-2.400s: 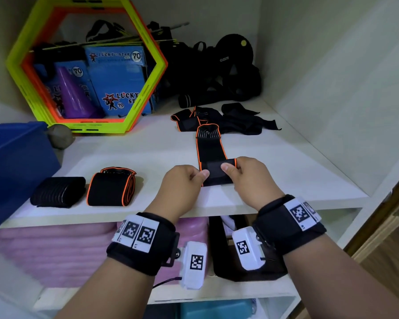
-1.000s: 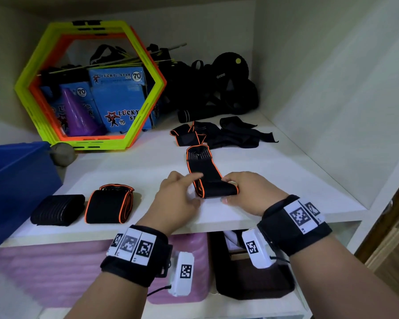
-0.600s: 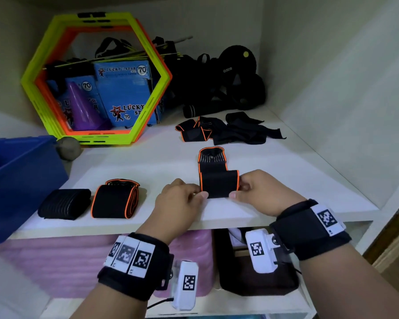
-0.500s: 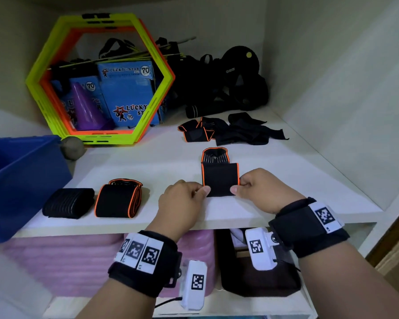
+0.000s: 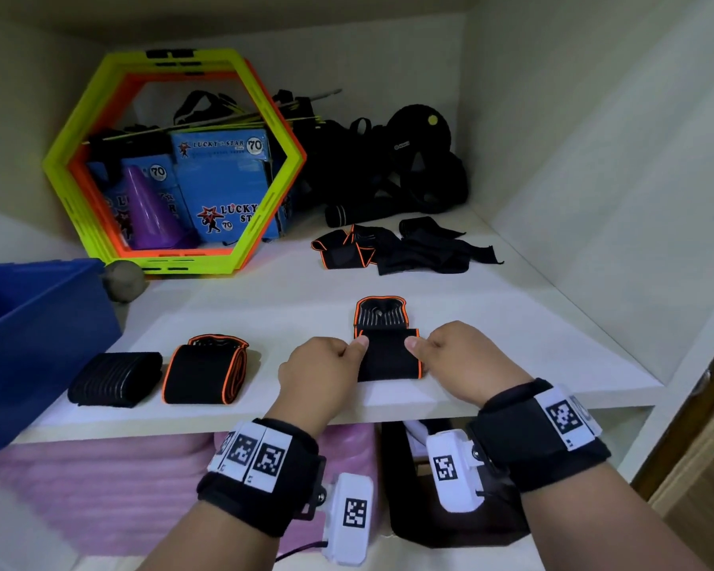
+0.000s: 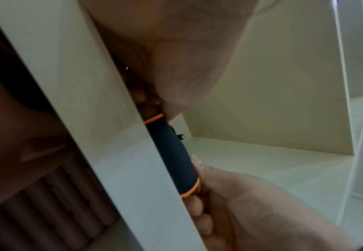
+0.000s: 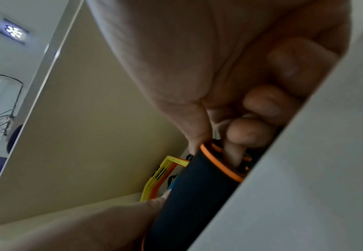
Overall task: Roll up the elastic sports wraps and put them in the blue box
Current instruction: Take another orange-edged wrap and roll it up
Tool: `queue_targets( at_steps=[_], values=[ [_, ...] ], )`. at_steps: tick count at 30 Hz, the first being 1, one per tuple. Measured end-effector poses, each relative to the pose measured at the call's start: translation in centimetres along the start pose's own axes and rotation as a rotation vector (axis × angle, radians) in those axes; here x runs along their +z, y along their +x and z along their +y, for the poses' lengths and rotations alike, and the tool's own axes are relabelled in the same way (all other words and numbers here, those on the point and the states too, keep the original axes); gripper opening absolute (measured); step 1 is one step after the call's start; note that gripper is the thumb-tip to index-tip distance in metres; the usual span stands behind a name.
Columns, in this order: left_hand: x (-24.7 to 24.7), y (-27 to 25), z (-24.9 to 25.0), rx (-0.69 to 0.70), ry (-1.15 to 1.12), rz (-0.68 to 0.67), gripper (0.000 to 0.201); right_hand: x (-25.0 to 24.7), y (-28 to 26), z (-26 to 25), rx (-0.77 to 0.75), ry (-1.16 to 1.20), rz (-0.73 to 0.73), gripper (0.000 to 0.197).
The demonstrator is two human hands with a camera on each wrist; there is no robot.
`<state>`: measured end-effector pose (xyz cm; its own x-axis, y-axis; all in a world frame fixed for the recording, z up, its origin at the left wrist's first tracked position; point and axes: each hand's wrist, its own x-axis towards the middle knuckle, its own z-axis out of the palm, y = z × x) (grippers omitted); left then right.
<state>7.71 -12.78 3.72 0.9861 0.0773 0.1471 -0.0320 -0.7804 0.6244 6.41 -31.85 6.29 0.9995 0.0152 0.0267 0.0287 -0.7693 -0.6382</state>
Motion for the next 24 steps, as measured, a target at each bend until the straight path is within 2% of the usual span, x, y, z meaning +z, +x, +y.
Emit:
queue_targets(
  at_steps=[1, 3, 5, 6, 9, 12, 18, 24],
  values=[
    [-0.1, -0.2, -0.1, 0.015, -0.053, 0.01, 0.058, -0.1, -0.2, 0.1, -0.004, 0.02, 0.033, 0.051],
    [-0.2, -0.6, -0.2, 0.047, -0.174, 0.056, 0.035, 0.0, -0.3, 0.3, -0.01, 0.107, 0.121, 0.028],
    [-0.1, -1.1, 0.0, 0.074, -0.26, 0.094, 0.011, 0.3, -0.2, 0.2, -0.01, 0.213, 0.139, 0.023],
    [-0.1, -1.2, 0.2, 0.09, -0.276, 0.105, 0.006, 0.6, -0.2, 0.2, -0.008, 0.24, 0.127, 0.022],
    [-0.1, -1.5, 0.3, 0.095, -0.255, 0.133, 0.005, 1.1, -0.1, 0.2, -0.015, 0.24, 0.111, 0.026],
    [-0.8, -2.0, 0.1, 0.102, -0.197, 0.147, 0.013, 1.7, -0.1, -0.2, -0.051, 0.234, 0.121, 0.025],
    [-3.1, -3.0, -1.9, 0.218, 0.13, 0.255, 0.016, 4.7, 0.1, -2.8, -0.144, 0.253, 0.045, 0.012],
    [-5.5, -4.4, -4.5, 0.204, 0.234, 0.381, 0.022, 6.8, -0.2, -6.0, -0.215, 0.261, -0.022, 0.021]
  ],
)
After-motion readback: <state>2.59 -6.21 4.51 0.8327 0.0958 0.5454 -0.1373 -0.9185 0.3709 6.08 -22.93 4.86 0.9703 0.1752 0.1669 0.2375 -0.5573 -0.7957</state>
